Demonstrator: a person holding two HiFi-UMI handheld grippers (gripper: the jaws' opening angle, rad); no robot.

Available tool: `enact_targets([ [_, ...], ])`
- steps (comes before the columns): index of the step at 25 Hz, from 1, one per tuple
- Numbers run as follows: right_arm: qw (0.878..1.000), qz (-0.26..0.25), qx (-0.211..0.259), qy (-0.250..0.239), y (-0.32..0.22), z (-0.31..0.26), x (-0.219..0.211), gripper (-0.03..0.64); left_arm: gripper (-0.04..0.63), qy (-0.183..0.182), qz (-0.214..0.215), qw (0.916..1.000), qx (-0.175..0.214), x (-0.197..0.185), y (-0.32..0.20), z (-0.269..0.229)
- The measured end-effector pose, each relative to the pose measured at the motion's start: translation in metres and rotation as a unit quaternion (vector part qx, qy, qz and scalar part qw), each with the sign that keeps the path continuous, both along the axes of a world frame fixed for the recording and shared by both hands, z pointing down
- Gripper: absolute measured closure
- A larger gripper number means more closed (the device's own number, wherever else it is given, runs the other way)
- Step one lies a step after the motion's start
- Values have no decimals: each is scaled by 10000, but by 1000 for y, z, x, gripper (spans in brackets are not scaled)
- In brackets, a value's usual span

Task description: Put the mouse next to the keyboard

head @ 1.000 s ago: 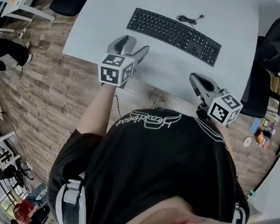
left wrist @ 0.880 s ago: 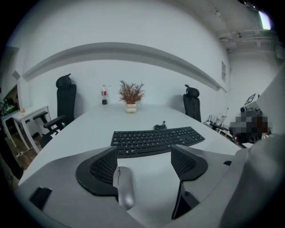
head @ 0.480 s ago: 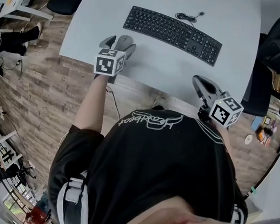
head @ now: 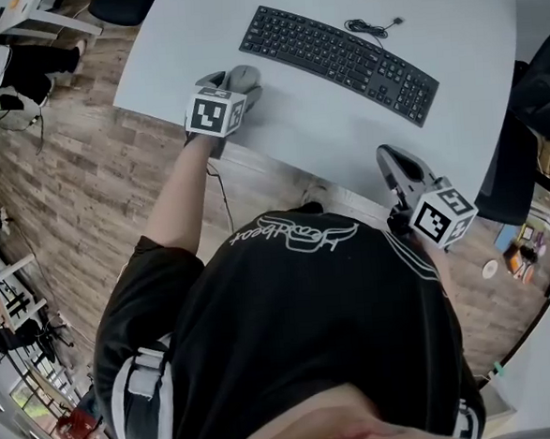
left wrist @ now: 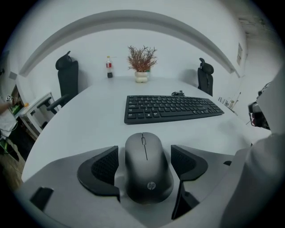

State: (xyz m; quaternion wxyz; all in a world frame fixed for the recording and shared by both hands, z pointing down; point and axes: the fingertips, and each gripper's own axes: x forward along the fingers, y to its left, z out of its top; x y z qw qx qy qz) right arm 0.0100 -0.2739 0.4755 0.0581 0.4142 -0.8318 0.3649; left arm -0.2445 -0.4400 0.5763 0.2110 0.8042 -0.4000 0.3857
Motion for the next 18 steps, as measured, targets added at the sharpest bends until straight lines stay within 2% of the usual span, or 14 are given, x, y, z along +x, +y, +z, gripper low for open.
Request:
enact_targets([
  [12,9996,64,-99,-250,-4,-2,-4,603,236,-8,-104,9996,-249,-2,2,5],
  [18,9998,30,-115,-155,-5,-1,-4,603,254,-126,-124,9990,-404,-3,0,3],
])
